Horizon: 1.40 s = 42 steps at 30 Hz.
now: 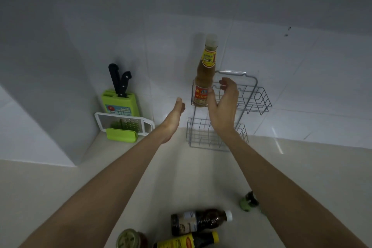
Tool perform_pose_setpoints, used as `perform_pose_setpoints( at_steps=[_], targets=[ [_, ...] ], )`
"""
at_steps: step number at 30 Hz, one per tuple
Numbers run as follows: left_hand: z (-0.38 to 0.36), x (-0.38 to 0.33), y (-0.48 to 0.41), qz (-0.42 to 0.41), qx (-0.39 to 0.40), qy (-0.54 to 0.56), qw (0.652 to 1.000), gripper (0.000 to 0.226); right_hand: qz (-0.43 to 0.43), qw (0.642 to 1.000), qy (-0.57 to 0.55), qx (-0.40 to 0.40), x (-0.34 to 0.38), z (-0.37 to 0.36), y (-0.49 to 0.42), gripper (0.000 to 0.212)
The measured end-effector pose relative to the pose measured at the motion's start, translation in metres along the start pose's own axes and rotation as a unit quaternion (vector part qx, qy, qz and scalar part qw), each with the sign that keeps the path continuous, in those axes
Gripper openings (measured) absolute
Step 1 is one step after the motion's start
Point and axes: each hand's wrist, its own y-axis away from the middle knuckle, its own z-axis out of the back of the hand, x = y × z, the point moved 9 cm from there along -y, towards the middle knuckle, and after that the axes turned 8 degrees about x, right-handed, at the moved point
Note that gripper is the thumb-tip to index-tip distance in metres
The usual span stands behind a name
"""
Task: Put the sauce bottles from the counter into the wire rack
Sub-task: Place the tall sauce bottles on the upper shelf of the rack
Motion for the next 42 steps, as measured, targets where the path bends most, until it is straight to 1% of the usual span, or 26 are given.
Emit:
perform_pose_setpoints(
  at_steps=[1,2,3,4,5,6,7,8,9,10,11,12,14,16,19,21,22,24,26,30,32,33,34,36,39,42],
  targets=[
    [0.007,0.009,0.007,0.011,-0.029,-0.033,0.999,0.069,0.009,1.000,-0.010,0.000,-0.002,0.002,0.018,0.037],
    [0.014,0.018,0.015,0.021,-0.061,-0.068,0.996,0.063,0.011,0.999,-0.008,0.039,-0.006,-0.002,0.035,0.027],
    [0.020,0.028,0.025,0.032,-0.089,-0.099,0.991,0.055,0.007,0.994,0.014,0.107,-0.017,-0.013,0.053,0.019],
    [0.024,0.039,0.033,0.042,-0.107,-0.121,0.986,0.049,-0.005,0.979,0.047,0.198,-0.030,-0.028,0.073,0.013],
    [0.026,0.050,0.039,0.056,-0.113,-0.133,0.983,0.046,-0.025,0.948,0.073,0.309,-0.048,-0.046,0.096,0.013],
    [0.026,0.062,0.045,0.073,-0.111,-0.137,0.982,0.044,-0.055,0.892,0.094,0.439,-0.065,-0.065,0.129,0.020],
    [0.025,0.071,0.051,0.087,-0.108,-0.138,0.981,0.039,-0.081,0.810,0.122,0.568,-0.080,-0.079,0.168,0.032],
    [0.023,0.078,0.056,0.100,-0.101,-0.135,0.981,0.030,-0.092,0.720,0.165,0.668,-0.094,-0.085,0.205,0.045],
    [0.020,0.083,0.060,0.108,-0.095,-0.133,0.981,0.018,-0.091,0.645,0.205,0.731,-0.105,-0.086,0.235,0.054],
    [0.019,0.085,0.063,0.112,-0.094,-0.129,0.981,0.011,-0.085,0.600,0.237,0.759,-0.113,-0.084,0.256,0.057],
    [0.018,0.088,0.065,0.113,-0.093,-0.124,0.982,0.011,-0.078,0.584,0.253,0.767,-0.117,-0.083,0.269,0.058],
    [0.018,0.090,0.067,0.113,-0.090,-0.118,0.982,0.019,-0.066,0.584,0.261,0.766,-0.118,-0.082,0.276,0.058],
    [0.018,0.094,0.070,0.117,-0.090,-0.115,0.982,0.039,-0.034,0.597,0.267,0.755,-0.119,-0.083,0.283,0.059],
    [0.019,0.100,0.071,0.127,-0.087,-0.114,0.981,0.045,-0.010,0.613,0.268,0.743,-0.122,-0.086,0.284,0.059],
    [0.017,0.105,0.072,0.137,-0.081,-0.113,0.981,0.044,0.012,0.615,0.296,0.731,-0.132,-0.091,0.285,0.053],
    [0.015,0.106,0.069,0.137,-0.073,-0.111,0.982,0.043,0.019,0.627,0.310,0.715,-0.137,-0.090,0.282,0.044],
    [0.014,0.106,0.068,0.137,-0.068,-0.111,0.982,0.043,0.020,0.635,0.311,0.707,-0.138,-0.089,0.280,0.043],
    [0.014,0.106,0.065,0.138,-0.062,-0.115,0.982,0.044,0.015,0.651,0.308,0.693,-0.140,-0.085,0.275,0.050],
    [0.015,0.108,0.062,0.140,-0.057,-0.117,0.981,0.044,0.006,0.659,0.314,0.684,-0.139,-0.080,0.266,0.054],
    [0.019,0.112,0.059,0.144,-0.056,-0.125,0.980,0.044,0.008,0.650,0.327,0.686,-0.125,-0.072,0.234,0.054],
    [0.020,0.115,0.059,0.147,-0.055,-0.123,0.980,0.043,0.020,0.653,0.341,0.676,-0.115,-0.069,0.216,0.057],
    [0.020,0.116,0.059,0.148,-0.054,-0.122,0.980,0.043,0.020,0.663,0.345,0.664,-0.110,-0.067,0.206,0.060],
    [0.019,0.116,0.059,0.149,-0.052,-0.120,0.980,0.043,0.016,0.682,0.340,0.647,-0.103,-0.065,0.196,0.061],
    [0.018,0.117,0.059,0.149,-0.048,-0.114,0.981,0.042,0.003,0.733,0.299,0.610,-0.090,-0.063,0.177,0.064],
    [0.018,0.117,0.061,0.148,-0.048,-0.105,0.982,0.041,-0.044,0.800,0.200,0.563,-0.076,-0.062,0.165,0.064],
    [0.022,0.117,0.065,0.145,-0.063,-0.089,0.983,0.041,-0.105,0.859,0.083,0.495,-0.072,-0.061,0.171,0.053]
  ],
)
